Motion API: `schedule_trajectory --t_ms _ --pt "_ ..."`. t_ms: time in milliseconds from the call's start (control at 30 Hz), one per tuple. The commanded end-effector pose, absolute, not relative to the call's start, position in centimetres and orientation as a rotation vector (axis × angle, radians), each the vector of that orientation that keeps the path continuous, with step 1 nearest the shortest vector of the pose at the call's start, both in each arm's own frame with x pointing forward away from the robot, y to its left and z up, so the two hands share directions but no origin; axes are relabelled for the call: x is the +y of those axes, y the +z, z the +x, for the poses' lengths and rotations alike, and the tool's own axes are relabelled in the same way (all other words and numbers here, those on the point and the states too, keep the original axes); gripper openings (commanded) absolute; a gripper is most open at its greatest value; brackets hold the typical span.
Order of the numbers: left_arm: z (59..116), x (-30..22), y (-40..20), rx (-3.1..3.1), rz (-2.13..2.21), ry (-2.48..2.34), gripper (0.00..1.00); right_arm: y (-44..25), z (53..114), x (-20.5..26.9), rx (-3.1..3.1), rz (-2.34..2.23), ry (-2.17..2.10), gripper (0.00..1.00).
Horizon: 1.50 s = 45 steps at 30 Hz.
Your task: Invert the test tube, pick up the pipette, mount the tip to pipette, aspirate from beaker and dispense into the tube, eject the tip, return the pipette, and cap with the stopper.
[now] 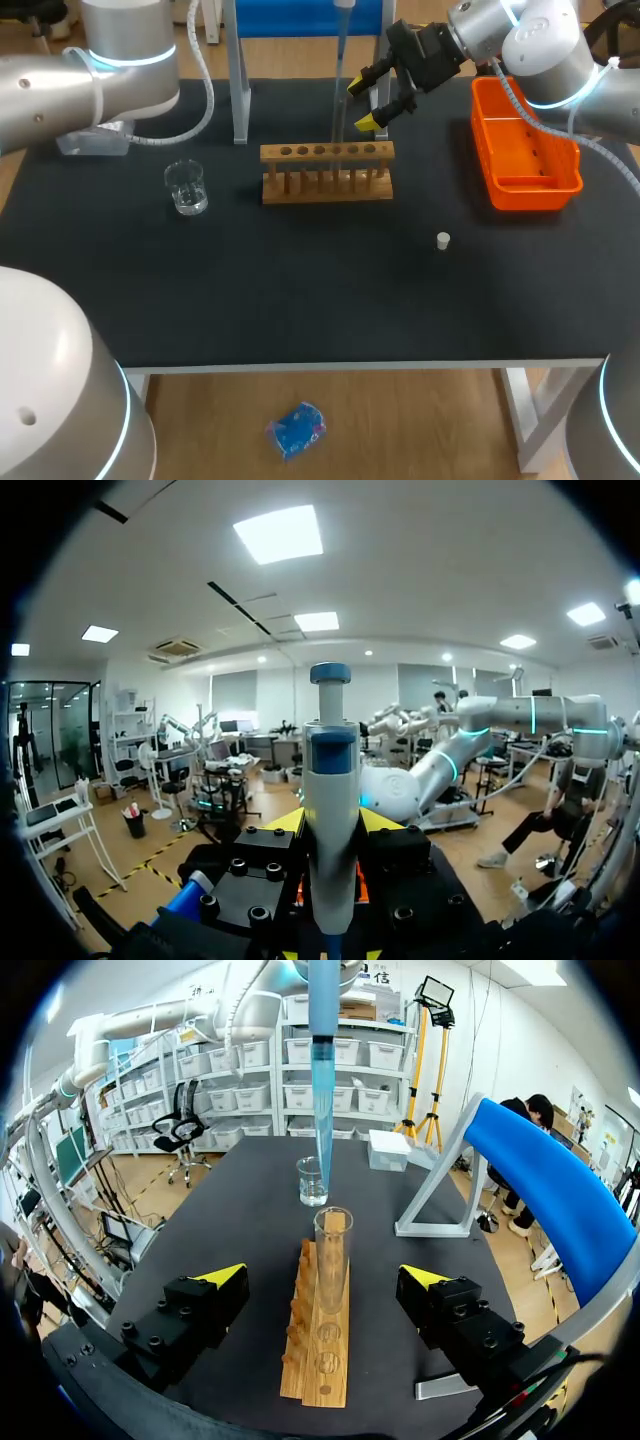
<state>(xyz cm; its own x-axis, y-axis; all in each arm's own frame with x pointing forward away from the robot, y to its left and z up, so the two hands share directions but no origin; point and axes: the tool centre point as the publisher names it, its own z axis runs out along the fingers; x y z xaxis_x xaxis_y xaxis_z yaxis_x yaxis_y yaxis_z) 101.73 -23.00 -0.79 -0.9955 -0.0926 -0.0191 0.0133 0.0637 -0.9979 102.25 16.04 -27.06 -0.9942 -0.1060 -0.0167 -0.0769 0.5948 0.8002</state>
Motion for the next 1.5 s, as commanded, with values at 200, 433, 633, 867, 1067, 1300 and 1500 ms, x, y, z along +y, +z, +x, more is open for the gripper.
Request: schedule_trajectory --t_ms 200,433,633,867,1067,1300,1500 --pt "101.4 -23.6 -0.8 2.23 -0.083 -2.11 0.0 -27.0 102.3 16.0 -2.775 0.162 -1.385 1.0" --pt "101.8 -23.6 -1.7 2.23 -0.09 -2.118 0.0 -27.0 102.3 16.0 -2.775 0.162 -1.385 1.0" --pt "102.2 -23.2 -2.4 2.217 -0.089 -2.118 0.0 -27.0 102.3 16.0 -2.775 0.162 -1.385 1.0" --pt "102.2 -22.9 -3.2 2.23 -0.135 -2.111 0.0 -27.0 102.3 16.0 -2.775 0.162 -1.385 1.0" --pt "102.1 -22.8 -3.3 2.239 -0.148 -2.106 0.0 -27.0 102.3 16.0 -2.775 0.162 -1.385 1.0" --pt "102.1 -22.9 -3.5 2.242 -0.162 -2.11 0.0 -27.0 102.3 16.0 -2.775 0.162 -1.385 1.0" --pt "102.3 -23.2 -3.5 2.232 -0.166 -2.133 0.0 -27.0 102.3 16.0 -2.775 0.162 -1.385 1.0"
